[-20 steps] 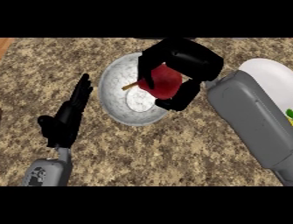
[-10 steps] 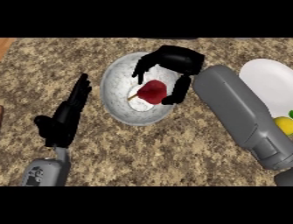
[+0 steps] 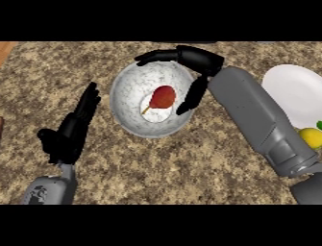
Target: Pick the pear from the plate and place it in the bowl
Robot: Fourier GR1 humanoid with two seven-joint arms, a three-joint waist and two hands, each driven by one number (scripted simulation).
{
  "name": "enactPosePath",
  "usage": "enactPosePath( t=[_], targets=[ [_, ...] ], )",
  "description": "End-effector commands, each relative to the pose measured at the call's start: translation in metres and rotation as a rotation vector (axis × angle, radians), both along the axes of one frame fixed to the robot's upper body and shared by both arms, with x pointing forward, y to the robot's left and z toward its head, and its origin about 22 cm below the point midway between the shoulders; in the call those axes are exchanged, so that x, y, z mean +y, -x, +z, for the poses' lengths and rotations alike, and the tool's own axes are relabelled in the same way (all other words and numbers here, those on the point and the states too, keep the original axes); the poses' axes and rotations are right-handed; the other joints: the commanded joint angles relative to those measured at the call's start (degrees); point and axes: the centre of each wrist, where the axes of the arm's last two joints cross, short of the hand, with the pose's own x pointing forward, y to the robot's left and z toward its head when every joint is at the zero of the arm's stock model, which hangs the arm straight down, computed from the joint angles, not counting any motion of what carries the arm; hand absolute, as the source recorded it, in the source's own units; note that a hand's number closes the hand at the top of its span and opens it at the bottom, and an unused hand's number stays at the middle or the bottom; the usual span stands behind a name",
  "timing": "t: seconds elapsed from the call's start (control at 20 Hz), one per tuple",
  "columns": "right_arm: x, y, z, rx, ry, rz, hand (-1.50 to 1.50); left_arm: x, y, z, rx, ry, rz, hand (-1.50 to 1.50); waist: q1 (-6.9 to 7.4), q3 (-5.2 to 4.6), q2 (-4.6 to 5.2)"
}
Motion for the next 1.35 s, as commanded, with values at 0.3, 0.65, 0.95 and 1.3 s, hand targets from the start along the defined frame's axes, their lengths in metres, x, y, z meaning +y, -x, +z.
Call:
enactPosePath(
  t=[0.3,0.65,0.95,1.3],
  targets=[
    [-0.060,-0.023,0.026,0.256,-0.185,0.005,-1.50,0.004,0.005,-0.005,0.004,0.004,-0.002,0.00,-0.24,0.00,0.04],
    [-0.099,-0.032,0.061,0.376,-0.211,0.016,-1.50,-0.014,0.000,0.009,-0.018,0.015,-0.019,0.00,0.83,0.08,0.39],
    [-0.115,-0.027,0.042,0.448,-0.210,0.060,-1.50,-0.004,-0.012,0.012,-0.029,-0.014,-0.011,0.00,0.96,0.16,1.01],
    [-0.135,-0.022,0.046,0.427,-0.179,0.053,-1.50,-0.011,-0.001,0.003,-0.033,-0.009,-0.042,0.00,2.02,0.19,1.26]
  ],
)
